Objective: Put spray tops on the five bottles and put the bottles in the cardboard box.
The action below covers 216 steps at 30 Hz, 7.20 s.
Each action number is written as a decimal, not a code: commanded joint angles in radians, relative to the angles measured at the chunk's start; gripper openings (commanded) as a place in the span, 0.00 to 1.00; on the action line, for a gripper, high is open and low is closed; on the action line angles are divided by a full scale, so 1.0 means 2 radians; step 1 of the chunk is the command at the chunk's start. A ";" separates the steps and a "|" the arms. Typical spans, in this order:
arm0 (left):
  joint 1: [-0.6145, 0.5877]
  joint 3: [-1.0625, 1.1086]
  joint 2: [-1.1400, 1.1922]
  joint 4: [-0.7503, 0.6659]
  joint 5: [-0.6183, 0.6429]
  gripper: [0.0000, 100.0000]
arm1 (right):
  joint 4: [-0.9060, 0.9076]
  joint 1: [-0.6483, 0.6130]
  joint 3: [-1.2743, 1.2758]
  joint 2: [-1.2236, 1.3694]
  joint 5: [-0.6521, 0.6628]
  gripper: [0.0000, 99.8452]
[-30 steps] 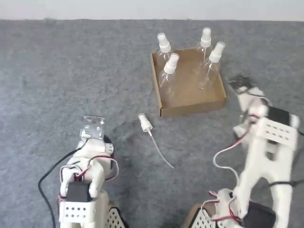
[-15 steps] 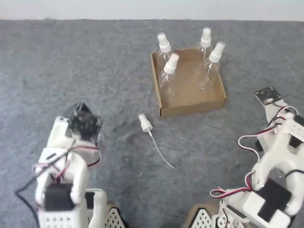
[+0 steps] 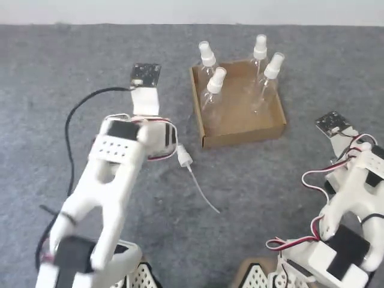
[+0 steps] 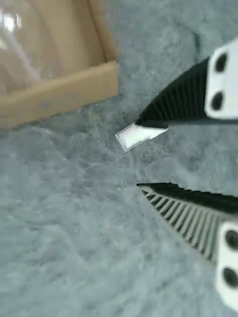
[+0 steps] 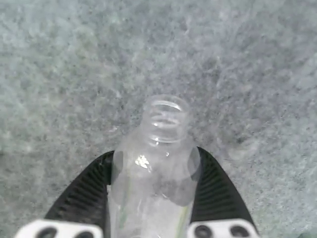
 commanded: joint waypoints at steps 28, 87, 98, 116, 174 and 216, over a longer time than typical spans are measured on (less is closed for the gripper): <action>0.004 -0.060 0.187 -0.054 -0.056 0.14 | 0.004 0.004 -0.014 -0.006 0.008 0.02; -0.002 0.013 -0.142 0.040 -0.117 0.01 | 0.119 -0.056 -0.103 0.014 -0.064 0.25; -0.002 0.027 -0.150 0.038 -0.117 0.01 | 0.113 -0.037 -0.131 0.104 -0.065 0.24; -0.002 -0.019 -0.186 0.041 -0.116 0.01 | 0.156 -0.076 -0.156 -0.016 -0.124 0.01; -0.054 -0.076 -0.298 -0.050 0.056 0.01 | -0.328 -0.734 0.209 -0.295 -0.494 0.01; -0.018 -0.110 -0.288 0.006 -0.088 0.15 | -0.564 -0.702 0.344 -0.372 -0.637 0.01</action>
